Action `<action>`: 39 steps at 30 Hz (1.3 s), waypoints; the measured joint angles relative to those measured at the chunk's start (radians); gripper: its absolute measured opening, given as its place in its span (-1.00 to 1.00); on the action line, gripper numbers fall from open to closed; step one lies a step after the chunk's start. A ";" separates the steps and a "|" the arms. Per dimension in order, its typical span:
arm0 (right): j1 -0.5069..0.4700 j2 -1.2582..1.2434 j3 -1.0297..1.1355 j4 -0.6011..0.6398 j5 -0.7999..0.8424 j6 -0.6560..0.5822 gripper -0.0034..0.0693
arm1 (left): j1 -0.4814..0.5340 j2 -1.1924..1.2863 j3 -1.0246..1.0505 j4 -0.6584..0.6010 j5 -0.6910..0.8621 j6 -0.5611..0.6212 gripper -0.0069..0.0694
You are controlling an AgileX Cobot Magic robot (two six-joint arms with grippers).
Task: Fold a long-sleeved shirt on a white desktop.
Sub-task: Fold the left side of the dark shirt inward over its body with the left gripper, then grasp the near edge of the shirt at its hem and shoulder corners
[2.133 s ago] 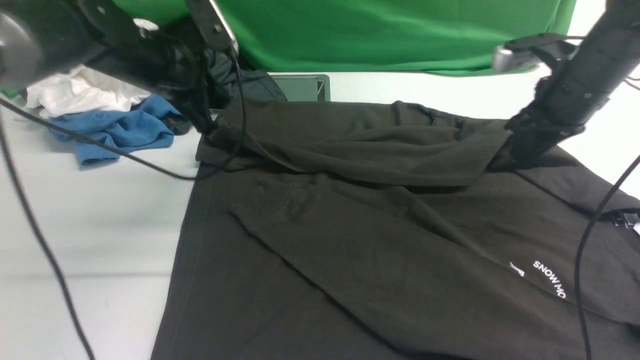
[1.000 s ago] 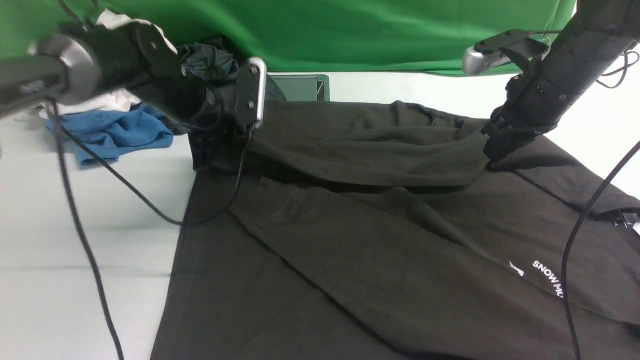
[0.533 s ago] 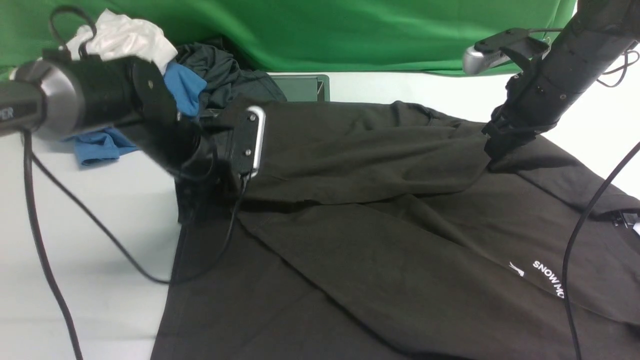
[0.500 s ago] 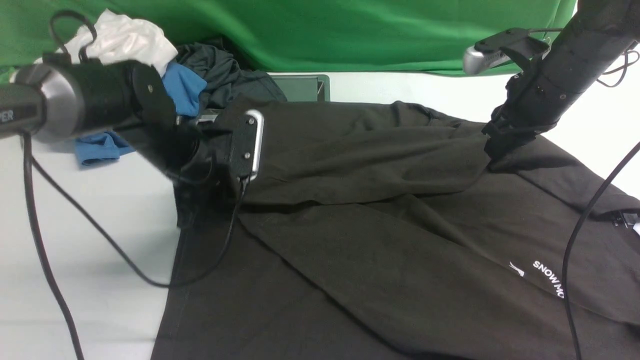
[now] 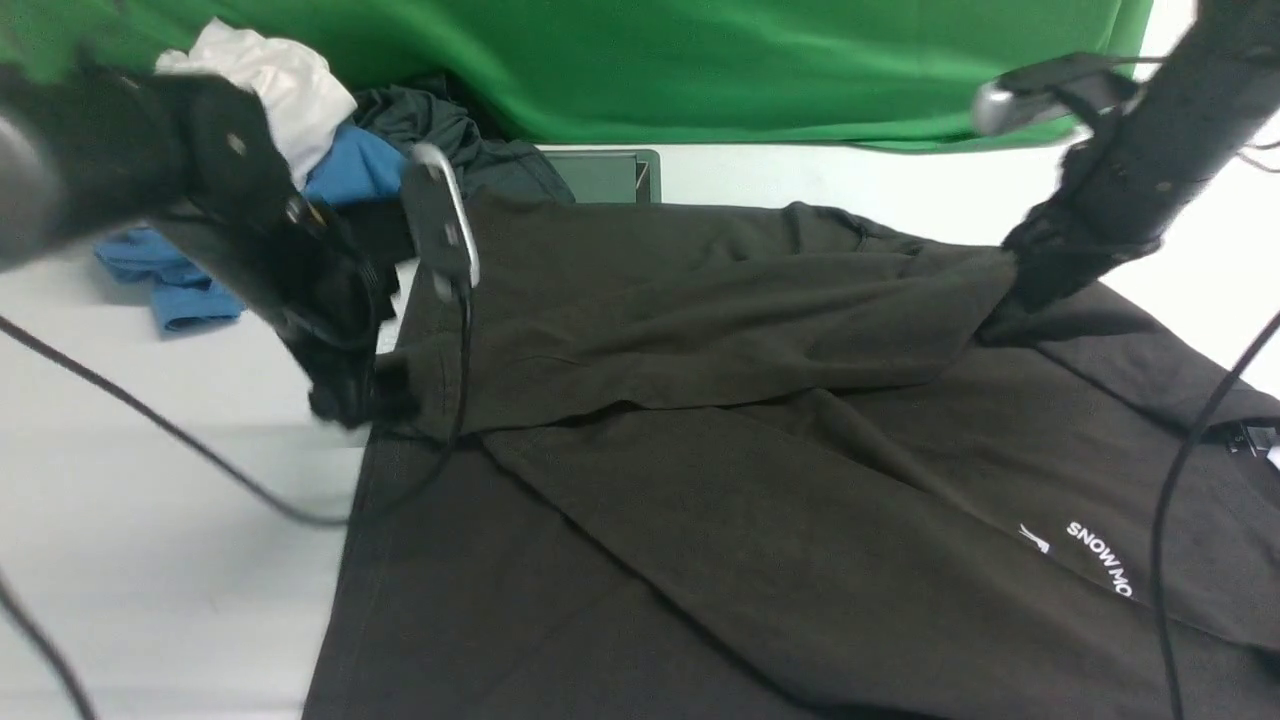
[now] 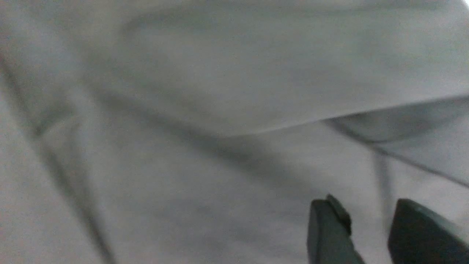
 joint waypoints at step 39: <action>-0.123 0.215 -0.040 0.125 -0.444 -0.415 -0.76 | -0.244 -0.127 0.348 -0.085 -0.087 -0.308 -0.77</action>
